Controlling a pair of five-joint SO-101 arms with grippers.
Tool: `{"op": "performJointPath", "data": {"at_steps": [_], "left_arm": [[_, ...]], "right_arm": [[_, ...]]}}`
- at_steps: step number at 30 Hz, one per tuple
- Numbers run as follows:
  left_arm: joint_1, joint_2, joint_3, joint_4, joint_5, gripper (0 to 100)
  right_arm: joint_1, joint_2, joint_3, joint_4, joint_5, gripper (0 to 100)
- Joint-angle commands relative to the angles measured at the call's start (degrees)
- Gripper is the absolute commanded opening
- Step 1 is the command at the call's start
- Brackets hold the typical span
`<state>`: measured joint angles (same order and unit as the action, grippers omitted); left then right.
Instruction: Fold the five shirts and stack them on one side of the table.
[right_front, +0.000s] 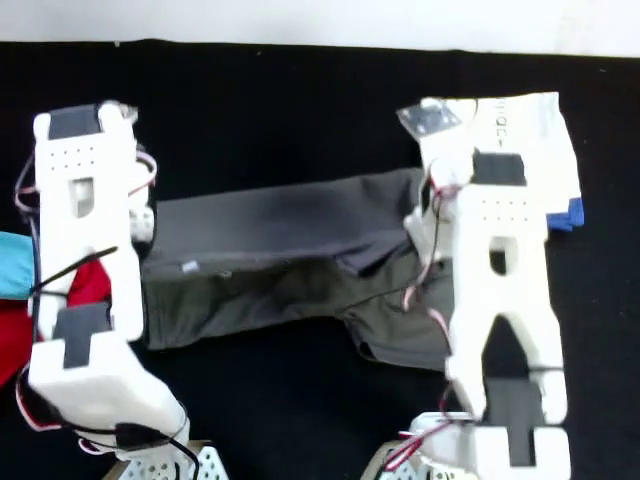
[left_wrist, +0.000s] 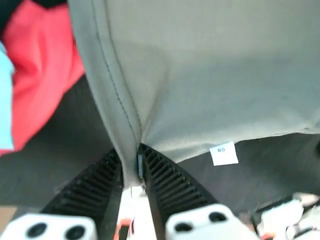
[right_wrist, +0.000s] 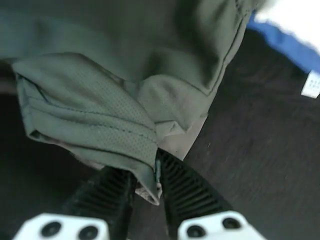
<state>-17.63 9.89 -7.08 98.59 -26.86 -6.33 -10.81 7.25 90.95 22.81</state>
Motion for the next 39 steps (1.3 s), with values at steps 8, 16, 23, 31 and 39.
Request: {"op": "performJointPath", "data": {"at_steps": [8,16,23,31,39], "left_arm": [[1.4,-12.9,21.8,-7.9,-0.5,1],[2.7,-15.3,27.9,-8.4,-0.7,1],[2.3,-15.4,26.9,-5.5,-0.9,4],[-0.3,-15.4,13.1,1.9,-0.8,20],[1.7,-14.1,2.4,-1.1,1.7,4]], "right_arm": [[3.7,-21.6,29.7,-12.1,4.8,0.6],[4.0,-22.0,34.5,-13.0,5.4,0.6],[4.0,-22.2,33.5,-9.6,5.3,11.1],[3.6,-22.2,15.3,4.2,5.1,25.9],[0.7,-18.9,8.2,-8.0,1.1,13.2]]}}
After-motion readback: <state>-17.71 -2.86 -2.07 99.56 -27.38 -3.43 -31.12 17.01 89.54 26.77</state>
